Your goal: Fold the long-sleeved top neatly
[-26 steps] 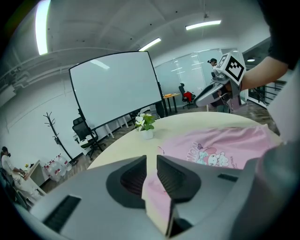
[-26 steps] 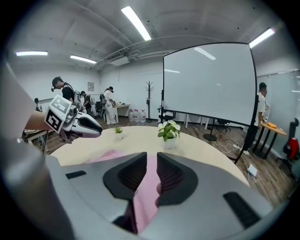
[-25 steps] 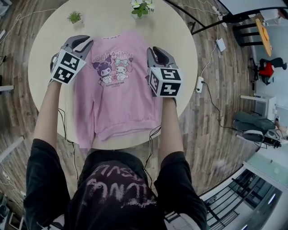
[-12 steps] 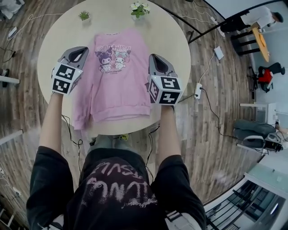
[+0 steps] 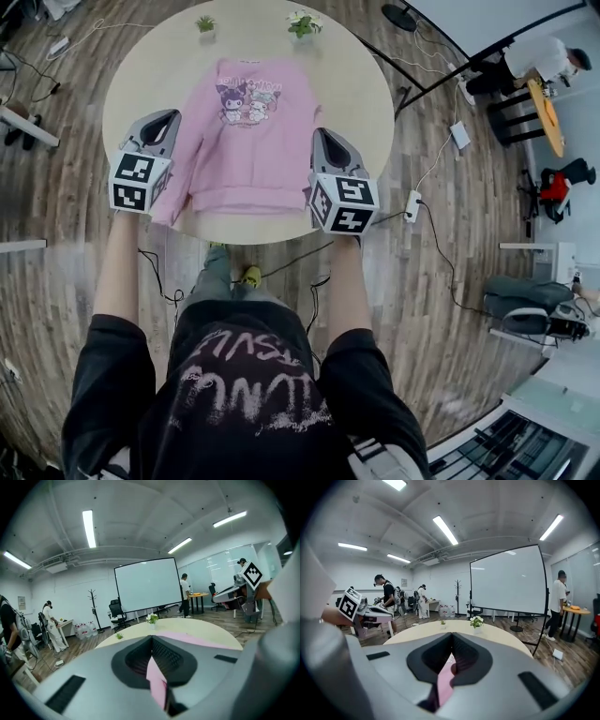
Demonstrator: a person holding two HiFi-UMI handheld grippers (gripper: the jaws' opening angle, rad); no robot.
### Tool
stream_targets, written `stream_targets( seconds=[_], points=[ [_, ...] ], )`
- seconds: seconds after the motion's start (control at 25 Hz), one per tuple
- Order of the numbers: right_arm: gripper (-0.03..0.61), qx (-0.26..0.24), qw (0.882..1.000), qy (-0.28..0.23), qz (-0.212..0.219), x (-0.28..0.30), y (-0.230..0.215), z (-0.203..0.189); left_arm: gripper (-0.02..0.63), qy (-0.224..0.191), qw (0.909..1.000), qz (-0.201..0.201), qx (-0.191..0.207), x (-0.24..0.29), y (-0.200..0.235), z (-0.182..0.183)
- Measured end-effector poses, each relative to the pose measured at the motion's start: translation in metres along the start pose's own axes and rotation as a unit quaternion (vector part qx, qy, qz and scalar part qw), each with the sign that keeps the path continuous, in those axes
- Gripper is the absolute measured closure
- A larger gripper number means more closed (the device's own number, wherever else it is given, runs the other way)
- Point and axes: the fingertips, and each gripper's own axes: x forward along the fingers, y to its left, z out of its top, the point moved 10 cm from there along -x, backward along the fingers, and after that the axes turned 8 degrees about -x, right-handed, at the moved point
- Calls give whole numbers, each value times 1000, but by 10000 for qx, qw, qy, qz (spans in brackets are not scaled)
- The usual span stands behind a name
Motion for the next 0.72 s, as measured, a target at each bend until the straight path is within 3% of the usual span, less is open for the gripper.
stream_targets(
  seconds=[0.36, 0.72],
  points=[
    [572, 93, 9994, -76, 310, -34, 24, -23, 603, 85, 9969, 643, -439, -69, -24, -47],
    [572, 185, 9979, 139, 612, -11, 55, -44, 603, 446, 9916, 900, -818, -88, -18, -98]
  ],
)
